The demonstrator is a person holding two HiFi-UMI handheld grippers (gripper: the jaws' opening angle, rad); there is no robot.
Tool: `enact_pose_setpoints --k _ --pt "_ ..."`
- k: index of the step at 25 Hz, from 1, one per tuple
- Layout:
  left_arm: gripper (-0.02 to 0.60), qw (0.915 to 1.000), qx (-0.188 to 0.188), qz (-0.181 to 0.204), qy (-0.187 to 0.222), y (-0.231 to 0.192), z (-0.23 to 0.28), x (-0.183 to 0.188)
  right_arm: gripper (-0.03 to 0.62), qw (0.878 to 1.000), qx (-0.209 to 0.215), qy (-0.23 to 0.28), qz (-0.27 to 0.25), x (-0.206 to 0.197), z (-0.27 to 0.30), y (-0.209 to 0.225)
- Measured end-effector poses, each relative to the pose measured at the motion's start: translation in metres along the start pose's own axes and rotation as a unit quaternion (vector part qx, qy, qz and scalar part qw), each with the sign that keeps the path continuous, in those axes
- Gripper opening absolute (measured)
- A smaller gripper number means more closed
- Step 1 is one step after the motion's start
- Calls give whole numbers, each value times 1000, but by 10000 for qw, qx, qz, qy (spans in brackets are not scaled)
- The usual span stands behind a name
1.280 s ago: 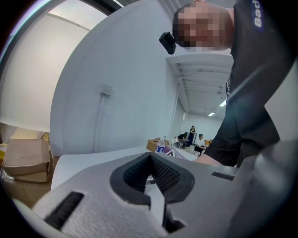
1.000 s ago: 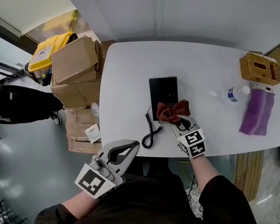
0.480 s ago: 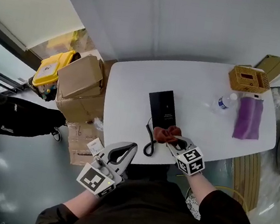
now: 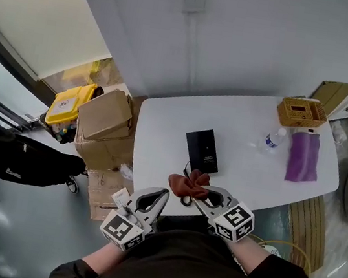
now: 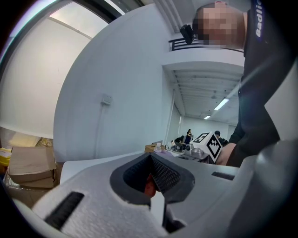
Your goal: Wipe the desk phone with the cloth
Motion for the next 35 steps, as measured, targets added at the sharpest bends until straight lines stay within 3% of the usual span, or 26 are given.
enact_pose_setpoints --k 9,13,24,35 --pt "14 10000 -19 -68 46 1 -5 -3 103 9974 120 658 -252 59 -19 -22" --pt "14 10000 78 0 27 0 -2 1 103 9972 89 673 -323 59 -21 -23" --pt "14 9999 -152 60 29 5 -1 -11 103 9969 32 693 -363 60 -25 -23" --pt "14 9999 -145 13 16 12 0 -4 103 9971 25 659 -376 59 -28 -23"
Point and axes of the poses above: the fingertips, and each gripper's own axes: z forward along the fingers, y to its right, x out of its top, the point moved 4 cm from there along -z, backward along the fingers, and after that the axes turned 13 degrees about -z, right-handed, at the moved point
